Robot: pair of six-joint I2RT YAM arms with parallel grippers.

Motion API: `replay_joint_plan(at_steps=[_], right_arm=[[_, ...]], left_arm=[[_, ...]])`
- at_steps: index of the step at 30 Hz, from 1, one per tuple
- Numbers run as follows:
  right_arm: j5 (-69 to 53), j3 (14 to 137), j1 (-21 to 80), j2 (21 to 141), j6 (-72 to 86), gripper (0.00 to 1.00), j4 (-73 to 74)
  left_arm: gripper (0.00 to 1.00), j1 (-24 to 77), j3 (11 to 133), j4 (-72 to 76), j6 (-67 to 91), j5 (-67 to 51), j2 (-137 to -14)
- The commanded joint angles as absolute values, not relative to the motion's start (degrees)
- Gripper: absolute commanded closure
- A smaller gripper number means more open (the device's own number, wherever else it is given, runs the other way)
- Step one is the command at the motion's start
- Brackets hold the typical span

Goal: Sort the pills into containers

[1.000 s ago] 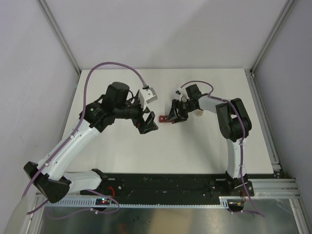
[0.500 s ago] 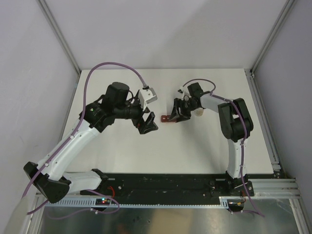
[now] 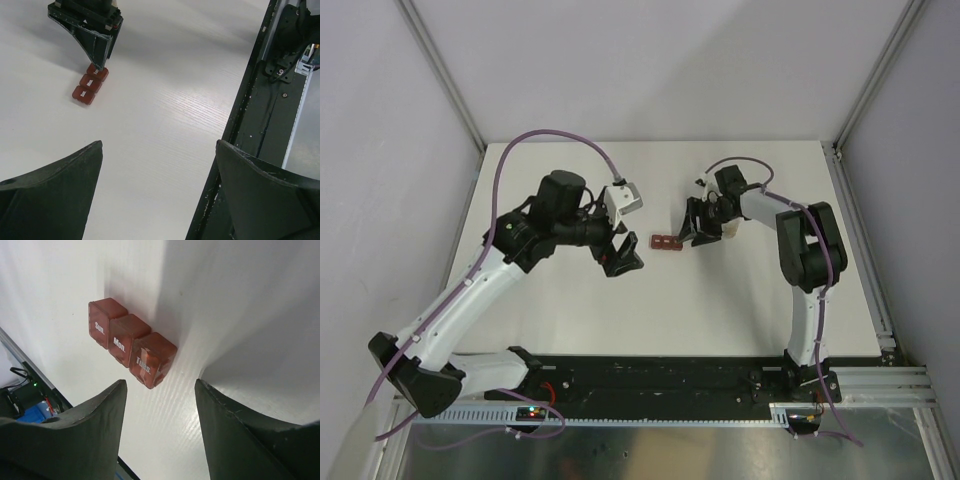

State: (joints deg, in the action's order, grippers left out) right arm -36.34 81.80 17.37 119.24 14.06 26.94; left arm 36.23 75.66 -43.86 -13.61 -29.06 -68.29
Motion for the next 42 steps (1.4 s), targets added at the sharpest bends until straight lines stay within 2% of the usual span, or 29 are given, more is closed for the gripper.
replay_joint_plan(at_steps=[1,17,42], right_arm=[[-32.84,82.97,16.29,114.59,11.23,0.38,28.73],[-25.76,82.25,13.15,112.0,6.62,0.38,31.51],[-30.63,85.04,14.26,108.55,1.11,0.36,36.0]], left_arm=[[0.02,36.01,75.09,-42.56,-15.06,-29.0,-65.92],[0.02,36.03,73.81,-42.62,-15.4,-27.98,-63.68],[0.0,36.04,71.84,-42.54,-17.12,-21.98,-60.4]])
